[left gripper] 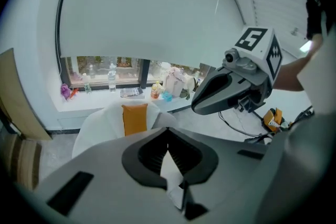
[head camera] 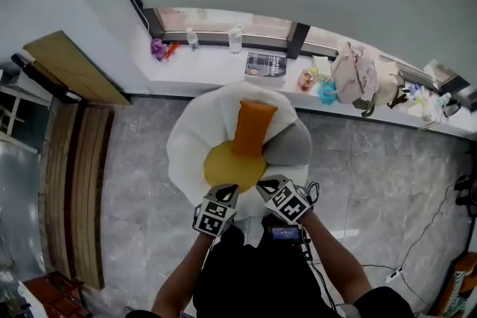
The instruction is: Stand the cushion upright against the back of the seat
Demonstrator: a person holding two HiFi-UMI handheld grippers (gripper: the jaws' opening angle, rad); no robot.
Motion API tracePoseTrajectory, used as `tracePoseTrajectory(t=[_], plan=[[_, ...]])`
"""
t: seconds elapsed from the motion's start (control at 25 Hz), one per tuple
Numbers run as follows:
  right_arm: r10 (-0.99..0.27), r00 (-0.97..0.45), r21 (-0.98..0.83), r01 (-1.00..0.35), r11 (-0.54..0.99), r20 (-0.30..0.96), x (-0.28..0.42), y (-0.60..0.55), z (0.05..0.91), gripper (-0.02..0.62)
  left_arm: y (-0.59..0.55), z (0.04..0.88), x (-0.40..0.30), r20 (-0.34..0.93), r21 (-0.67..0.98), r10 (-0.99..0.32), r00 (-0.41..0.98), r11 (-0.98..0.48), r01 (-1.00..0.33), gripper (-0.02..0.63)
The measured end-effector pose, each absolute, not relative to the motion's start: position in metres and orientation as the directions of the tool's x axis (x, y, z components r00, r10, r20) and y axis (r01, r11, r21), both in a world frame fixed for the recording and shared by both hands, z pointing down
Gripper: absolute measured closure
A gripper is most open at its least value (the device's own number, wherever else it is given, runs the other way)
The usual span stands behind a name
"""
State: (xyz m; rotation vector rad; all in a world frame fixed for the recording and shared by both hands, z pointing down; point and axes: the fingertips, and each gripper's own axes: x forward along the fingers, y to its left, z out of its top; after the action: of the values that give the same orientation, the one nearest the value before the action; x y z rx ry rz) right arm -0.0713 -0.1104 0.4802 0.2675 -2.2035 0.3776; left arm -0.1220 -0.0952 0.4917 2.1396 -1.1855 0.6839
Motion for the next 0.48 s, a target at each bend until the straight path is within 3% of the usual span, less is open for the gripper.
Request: tracePoseTrajectory(t=[0.48], plan=[[-0.253,-0.664,-0.16,-0.495,0.854,0.704,-0.091,-0.039,0.413,0.578,-0.02,0.392,-0.175,0.41,0.354,-0.687,0.6,-0.487,-0.798,0.592]])
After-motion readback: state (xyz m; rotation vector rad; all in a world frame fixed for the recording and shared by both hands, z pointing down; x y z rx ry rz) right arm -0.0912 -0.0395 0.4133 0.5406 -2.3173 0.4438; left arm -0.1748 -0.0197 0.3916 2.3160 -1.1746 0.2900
